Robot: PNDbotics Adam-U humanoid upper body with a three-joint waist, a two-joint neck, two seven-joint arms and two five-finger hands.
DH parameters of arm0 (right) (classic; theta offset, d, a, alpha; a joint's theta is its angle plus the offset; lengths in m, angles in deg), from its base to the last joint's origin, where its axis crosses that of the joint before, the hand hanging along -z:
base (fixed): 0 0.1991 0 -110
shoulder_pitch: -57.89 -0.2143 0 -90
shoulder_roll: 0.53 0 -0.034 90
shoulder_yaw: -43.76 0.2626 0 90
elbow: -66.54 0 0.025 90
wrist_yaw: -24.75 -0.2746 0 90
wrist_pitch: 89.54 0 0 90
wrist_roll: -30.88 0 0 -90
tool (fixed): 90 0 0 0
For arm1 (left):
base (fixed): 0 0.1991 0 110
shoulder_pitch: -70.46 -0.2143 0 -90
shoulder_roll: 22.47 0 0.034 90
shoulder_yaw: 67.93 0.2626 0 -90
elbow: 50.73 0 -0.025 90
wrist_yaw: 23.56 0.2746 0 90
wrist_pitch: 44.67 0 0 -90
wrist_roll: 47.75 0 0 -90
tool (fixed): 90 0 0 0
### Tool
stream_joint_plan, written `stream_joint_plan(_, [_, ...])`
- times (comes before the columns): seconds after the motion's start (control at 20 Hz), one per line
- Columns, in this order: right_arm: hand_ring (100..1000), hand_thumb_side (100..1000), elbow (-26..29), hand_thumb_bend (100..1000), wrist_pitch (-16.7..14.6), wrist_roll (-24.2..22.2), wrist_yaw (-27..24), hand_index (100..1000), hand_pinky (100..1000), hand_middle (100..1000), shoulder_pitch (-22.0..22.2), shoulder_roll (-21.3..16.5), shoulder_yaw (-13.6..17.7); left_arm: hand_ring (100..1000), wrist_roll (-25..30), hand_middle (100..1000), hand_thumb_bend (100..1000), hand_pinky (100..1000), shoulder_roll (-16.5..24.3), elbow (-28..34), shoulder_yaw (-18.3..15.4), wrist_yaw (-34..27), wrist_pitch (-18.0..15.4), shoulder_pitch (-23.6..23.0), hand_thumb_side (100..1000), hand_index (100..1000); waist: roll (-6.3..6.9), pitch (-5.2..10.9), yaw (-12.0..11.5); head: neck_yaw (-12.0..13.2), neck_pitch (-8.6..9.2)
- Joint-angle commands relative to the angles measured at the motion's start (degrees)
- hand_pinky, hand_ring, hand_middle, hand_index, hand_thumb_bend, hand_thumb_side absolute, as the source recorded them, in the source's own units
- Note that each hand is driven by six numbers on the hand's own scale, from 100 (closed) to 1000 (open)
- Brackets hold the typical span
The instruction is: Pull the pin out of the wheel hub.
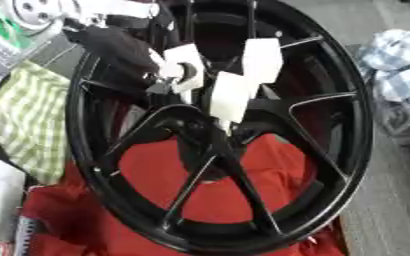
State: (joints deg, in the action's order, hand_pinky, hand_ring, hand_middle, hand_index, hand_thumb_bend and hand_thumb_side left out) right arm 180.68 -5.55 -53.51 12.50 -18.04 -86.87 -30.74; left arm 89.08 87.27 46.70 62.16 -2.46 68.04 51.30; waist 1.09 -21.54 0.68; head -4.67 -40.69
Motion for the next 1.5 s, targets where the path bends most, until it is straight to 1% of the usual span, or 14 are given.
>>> stream_joint_plan(0.05, [877, 693, 0.5, 100, 0.1, 0.2, 0.5, 806, 1000, 849, -0.1, -0.3, 0.3, 684, 5.1, 576, 297, 709, 0.4, 0.8, -0.3, -0.3, 5.4, 1.0, 698, 736, -0.07, 0.80, 0.2, 0.1, 0.50])
stream_joint_plan(0.1, [877, 696, 0.5, 100, 0.2, 0.2, 0.5, 806, 1000, 849, -0.2, -0.3, 0.3, 685, 5.1, 579, 310, 709, 0.4, 0.7, -0.2, -0.3, 5.2, 1.0, 688, 739, -0.06, 0.77, 0.2, 0.1, 0.50])
stream_joint_plan(0.2, [877, 701, 0.5, 100, 0.3, 0.3, 0.5, 806, 1000, 849, -0.2, -0.2, 0.3, 683, 5.1, 577, 308, 708, 0.3, 0.5, 0.0, -0.1, 4.9, 0.9, 672, 736, -0.04, 0.72, 0.3, 0.2, 0.53])
stream_joint_plan(0.5, [877, 710, 0.5, 100, 0.6, 0.3, 0.6, 807, 1000, 849, -0.3, 0.1, 0.2, 678, 5.1, 572, 327, 707, -0.2, -0.6, 0.3, 1.1, 4.2, 0.7, 679, 732, -0.03, 0.59, 0.5, 0.2, 0.80])
stream_joint_plan(0.75, [878, 714, 0.5, 100, 0.8, 0.4, 0.8, 807, 1000, 850, -0.2, 0.5, 0.1, 647, 5.1, 538, 262, 691, -0.5, -1.3, -0.1, 2.1, 4.2, 0.5, 644, 700, -0.11, 0.48, 0.7, 0.4, 0.93])
stream_joint_plan(0.8, [878, 714, 0.5, 100, 0.8, 0.5, 0.9, 807, 1000, 850, -0.2, 0.5, 0.1, 628, 5.1, 517, 213, 683, -0.5, -1.3, -0.3, 2.2, 4.4, 0.5, 620, 680, -0.13, 0.48, 0.7, 0.4, 0.87])
stream_joint_plan(0.85, [878, 714, 0.5, 100, 0.8, 0.4, 1.0, 807, 1000, 850, -0.2, 0.6, 0.1, 622, 4.9, 510, 189, 680, -0.6, -1.2, -0.4, 2.1, 4.6, 0.5, 606, 674, -0.15, 0.48, 0.7, 0.4, 0.84])
stream_joint_plan(0.9, [879, 716, 0.5, 100, 0.9, 0.4, 1.0, 807, 1000, 850, -0.2, 0.6, 0.1, 608, 4.7, 491, 143, 676, -0.5, -1.1, -0.5, 2.0, 4.9, 0.5, 561, 655, -0.16, 0.48, 0.7, 0.3, 0.81])
stream_joint_plan(1.0, [879, 719, 0.5, 100, 1.0, 0.5, 1.1, 807, 1000, 851, -0.1, 0.6, 0.1, 593, 4.6, 471, 100, 670, -0.4, -0.9, -0.6, 1.6, 5.3, 0.5, 526, 633, -0.19, 0.52, 0.6, 0.3, 0.73])
stream_joint_plan(1.1, [880, 722, 0.5, 100, 1.2, 0.5, 1.2, 808, 1000, 851, -0.1, 0.6, 0.1, 585, 4.5, 455, 100, 667, -0.1, -0.4, -0.8, 1.2, 5.8, 0.5, 497, 615, -0.22, 0.59, 0.6, 0.3, 0.69])
stream_joint_plan(1.25, [881, 728, 0.5, 100, 1.4, 0.5, 1.3, 808, 1000, 852, 0.0, 0.6, 0.0, 572, 4.0, 428, 100, 660, 0.3, 0.4, -1.2, 0.6, 6.4, 0.4, 483, 586, -0.27, 0.70, 0.5, 0.3, 0.66])
stream_joint_plan(1.3, [882, 729, 0.5, 100, 1.5, 0.5, 1.3, 808, 1000, 852, 0.1, 0.7, 0.0, 558, 3.9, 408, 100, 654, 0.5, 0.7, -1.4, 0.4, 6.5, 0.4, 463, 565, -0.30, 0.74, 0.5, 0.3, 0.68])
stream_joint_plan(1.5, [883, 722, 0.5, 100, 1.5, 0.6, 1.4, 809, 1000, 853, 0.2, 0.8, 0.2, 532, 3.5, 346, 100, 646, 1.8, 2.3, -2.5, -0.5, 7.2, 0.1, 335, 498, -0.38, 0.99, 0.2, 0.3, 0.57])
